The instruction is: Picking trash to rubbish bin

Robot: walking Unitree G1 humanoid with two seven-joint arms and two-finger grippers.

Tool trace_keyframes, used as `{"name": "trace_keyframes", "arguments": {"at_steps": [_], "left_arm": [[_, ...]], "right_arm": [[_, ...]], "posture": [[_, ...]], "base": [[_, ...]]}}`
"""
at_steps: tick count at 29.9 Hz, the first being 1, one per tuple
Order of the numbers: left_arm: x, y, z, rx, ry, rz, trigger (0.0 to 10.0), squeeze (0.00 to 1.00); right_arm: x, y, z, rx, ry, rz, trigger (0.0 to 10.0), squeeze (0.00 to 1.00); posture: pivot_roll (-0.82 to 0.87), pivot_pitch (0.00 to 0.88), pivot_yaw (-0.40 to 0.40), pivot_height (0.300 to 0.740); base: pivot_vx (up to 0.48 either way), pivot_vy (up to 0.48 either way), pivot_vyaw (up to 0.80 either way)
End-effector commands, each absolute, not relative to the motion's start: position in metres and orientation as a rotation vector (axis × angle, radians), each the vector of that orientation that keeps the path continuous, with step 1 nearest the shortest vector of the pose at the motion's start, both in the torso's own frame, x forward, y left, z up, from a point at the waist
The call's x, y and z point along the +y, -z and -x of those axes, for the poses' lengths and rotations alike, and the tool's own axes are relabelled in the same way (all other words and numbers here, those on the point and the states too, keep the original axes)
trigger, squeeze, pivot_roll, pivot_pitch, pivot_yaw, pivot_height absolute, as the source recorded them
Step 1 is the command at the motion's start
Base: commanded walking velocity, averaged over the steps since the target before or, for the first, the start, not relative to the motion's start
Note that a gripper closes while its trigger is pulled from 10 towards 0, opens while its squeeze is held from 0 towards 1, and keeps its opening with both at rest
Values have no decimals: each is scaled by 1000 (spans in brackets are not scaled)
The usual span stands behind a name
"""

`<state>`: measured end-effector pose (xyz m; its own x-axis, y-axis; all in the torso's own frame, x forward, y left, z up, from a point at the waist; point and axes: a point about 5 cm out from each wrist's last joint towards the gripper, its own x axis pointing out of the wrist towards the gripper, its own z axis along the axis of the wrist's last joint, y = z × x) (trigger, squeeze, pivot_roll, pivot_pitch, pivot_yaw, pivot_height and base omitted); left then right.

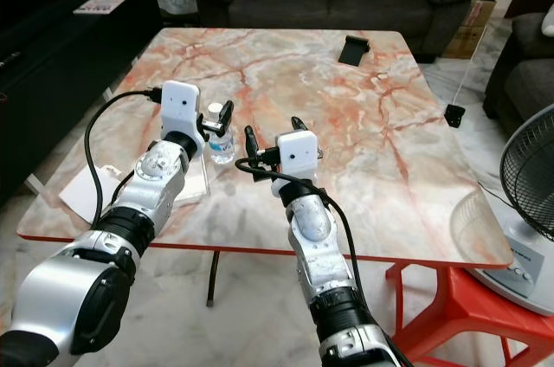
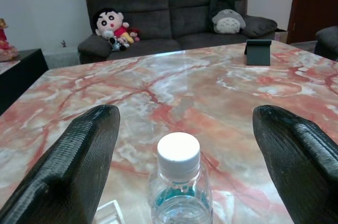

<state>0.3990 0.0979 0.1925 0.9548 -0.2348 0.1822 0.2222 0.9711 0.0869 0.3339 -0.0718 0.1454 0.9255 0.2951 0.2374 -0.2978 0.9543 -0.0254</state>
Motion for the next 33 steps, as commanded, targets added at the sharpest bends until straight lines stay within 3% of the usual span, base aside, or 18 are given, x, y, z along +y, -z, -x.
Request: {"name": "trace_keyframes", "arguments": {"at_steps": [1,15,33], "left_arm": [[97,-196,-401,-189,232,-63,10000,0],[98,-215,-411,-174,182,-45,10000,0],[96,-230,-415,-212,194,-119,10000,0]], "right_arm": [[-69,-151,-333,-257,-316,-7,10000,0],[-68,-151,-307,-249,-314,-37,10000,0],[-70,-154,-290,-231,-277,-88,10000,0]], "posture": [[-129,71,-3,740],[-185,173,-25,740],[-192,214,-28,740]], "base": [[0,0,0],[0,0,0],[0,0,0]]}}
